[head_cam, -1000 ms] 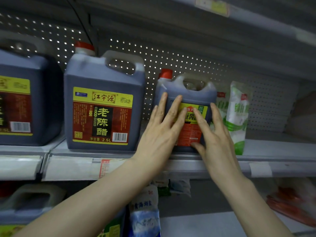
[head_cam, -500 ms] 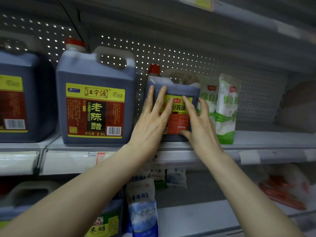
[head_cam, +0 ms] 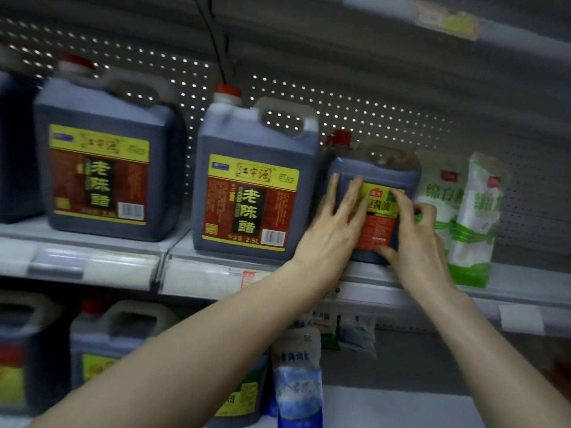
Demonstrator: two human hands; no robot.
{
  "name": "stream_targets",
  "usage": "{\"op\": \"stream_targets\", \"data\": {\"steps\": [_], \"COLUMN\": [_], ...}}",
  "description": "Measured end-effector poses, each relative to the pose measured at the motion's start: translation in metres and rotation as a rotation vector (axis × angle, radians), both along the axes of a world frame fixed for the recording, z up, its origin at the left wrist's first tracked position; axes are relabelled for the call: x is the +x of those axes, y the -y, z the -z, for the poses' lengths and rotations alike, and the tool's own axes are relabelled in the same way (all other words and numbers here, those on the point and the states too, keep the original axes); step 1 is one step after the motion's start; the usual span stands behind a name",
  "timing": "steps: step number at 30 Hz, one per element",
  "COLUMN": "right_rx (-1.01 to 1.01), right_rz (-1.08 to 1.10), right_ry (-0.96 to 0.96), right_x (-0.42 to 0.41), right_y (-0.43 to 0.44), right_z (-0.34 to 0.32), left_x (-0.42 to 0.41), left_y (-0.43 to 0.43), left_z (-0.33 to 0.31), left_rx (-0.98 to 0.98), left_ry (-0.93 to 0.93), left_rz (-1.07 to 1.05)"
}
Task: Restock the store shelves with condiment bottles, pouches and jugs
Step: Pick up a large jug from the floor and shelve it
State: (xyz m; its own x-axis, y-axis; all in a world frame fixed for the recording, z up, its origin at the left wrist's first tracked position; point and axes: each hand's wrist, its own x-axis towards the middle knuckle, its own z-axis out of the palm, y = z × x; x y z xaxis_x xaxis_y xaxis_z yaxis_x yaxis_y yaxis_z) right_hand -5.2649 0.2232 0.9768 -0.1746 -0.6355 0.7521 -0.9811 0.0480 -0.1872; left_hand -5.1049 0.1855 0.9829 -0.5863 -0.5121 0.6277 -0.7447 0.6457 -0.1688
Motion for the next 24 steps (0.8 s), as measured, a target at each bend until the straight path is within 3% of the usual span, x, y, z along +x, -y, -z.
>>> {"op": "stream_targets", "data": {"steps": [6,14,18,24], "right_rx": [0.013,-0.121,-0.177,-0.244], "right_rz": [0.036,-0.017,-0.098,-0.190], "right_ry": [-0.005,-0.099,-0.126,-0.164], "right_x": [0.018,0.051,0.070,0.109], "right_y": [0.001,-0.010,-0.016,-0.020], "right_z": [-0.007,-0.006,-0.008,-0.010], "left_x": [0.024,0.060,0.086,0.138], "left_y": [-0.009,-0.028,-0.037,-0.036], "left_z": [0.004,0.007,0.005,0.002], "left_rx": [0.112,-0.010,-0.060,-0.146], "left_ry": [0.028,-0.025,-0.147,-0.232], "left_rz": [0.065,0.158,0.187,0.092]}}
